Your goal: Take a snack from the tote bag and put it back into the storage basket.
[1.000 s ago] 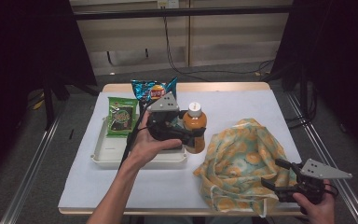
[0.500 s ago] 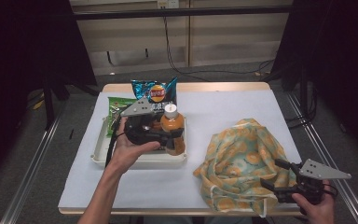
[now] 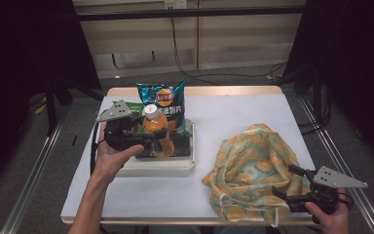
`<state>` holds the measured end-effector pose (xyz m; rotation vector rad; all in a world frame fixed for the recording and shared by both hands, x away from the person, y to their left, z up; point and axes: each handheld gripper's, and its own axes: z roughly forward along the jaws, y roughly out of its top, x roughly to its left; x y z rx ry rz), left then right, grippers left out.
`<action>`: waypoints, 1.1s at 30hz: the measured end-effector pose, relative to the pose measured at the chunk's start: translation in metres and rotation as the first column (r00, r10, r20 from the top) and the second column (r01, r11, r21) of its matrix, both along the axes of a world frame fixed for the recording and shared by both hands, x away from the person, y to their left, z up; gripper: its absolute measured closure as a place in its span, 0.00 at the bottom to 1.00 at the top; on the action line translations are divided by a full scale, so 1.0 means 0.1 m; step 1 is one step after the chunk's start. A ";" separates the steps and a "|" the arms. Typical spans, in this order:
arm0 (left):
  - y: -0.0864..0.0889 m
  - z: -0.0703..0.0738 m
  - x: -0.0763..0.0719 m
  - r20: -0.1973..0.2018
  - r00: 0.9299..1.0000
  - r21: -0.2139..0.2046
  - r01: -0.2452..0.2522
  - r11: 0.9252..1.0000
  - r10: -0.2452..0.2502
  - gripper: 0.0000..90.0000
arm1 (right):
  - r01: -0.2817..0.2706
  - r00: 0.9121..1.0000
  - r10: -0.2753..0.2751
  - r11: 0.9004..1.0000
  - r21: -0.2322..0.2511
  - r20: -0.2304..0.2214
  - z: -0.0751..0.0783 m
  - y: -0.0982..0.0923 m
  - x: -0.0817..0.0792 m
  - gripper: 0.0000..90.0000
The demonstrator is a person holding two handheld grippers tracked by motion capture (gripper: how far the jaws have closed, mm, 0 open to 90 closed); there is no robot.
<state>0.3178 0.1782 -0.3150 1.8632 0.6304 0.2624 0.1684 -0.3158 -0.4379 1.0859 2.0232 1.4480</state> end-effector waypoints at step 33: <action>0.98 -0.41 0.07 -0.037 0.940 0.031 -0.338 0.941 0.339 0.34 | 0.008 1.000 -0.008 1.000 -0.010 -0.004 0.00 0.00 0.01 0.04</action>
